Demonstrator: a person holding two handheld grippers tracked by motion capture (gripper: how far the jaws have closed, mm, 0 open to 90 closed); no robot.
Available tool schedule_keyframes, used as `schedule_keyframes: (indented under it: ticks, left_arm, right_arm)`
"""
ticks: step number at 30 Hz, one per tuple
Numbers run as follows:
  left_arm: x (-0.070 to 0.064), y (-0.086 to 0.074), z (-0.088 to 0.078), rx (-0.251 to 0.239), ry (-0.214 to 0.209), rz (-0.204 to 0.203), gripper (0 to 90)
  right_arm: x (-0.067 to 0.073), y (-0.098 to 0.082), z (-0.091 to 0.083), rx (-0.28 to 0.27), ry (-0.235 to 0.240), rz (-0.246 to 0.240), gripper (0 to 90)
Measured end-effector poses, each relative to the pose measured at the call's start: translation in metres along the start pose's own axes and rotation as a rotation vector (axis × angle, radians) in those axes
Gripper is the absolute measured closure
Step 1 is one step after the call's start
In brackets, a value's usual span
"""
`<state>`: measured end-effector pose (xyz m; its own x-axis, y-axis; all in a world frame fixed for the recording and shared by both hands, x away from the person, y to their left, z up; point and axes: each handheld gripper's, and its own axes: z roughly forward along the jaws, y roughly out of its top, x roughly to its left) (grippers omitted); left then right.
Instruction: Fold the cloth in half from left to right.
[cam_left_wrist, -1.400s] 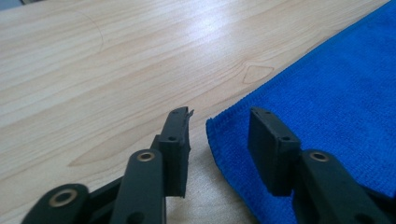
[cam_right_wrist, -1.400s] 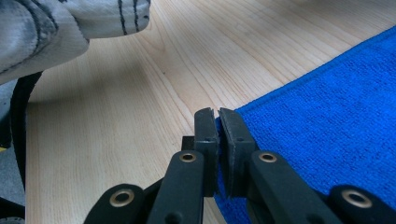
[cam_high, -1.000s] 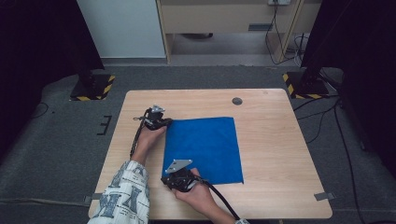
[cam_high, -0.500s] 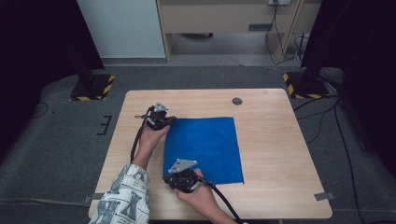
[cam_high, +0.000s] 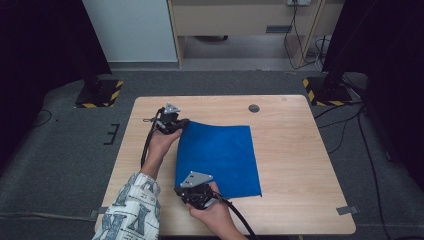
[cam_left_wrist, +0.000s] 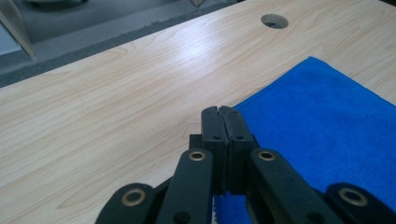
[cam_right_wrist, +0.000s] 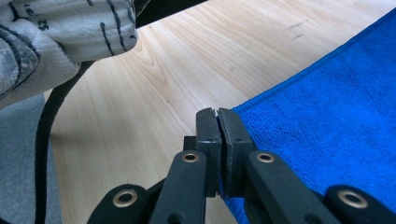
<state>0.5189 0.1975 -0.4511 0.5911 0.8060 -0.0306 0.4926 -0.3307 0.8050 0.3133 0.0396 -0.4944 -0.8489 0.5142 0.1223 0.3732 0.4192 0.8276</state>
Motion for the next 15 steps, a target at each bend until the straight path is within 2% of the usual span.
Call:
schedule_keyframes:
  ticks: [9, 15]
  left_arm:
    - [0.017, 0.005, -0.008, 0.015, 0.031, -0.003, 89.2]
    - [0.027, 0.006, -0.015, 0.03, 0.04, 0.0, 89.2]
  right_arm:
    - [0.007, 0.011, -0.001, -0.022, -0.025, 0.001, 88.3]
    - [0.015, 0.018, 0.001, -0.044, -0.019, 0.002, 88.3]
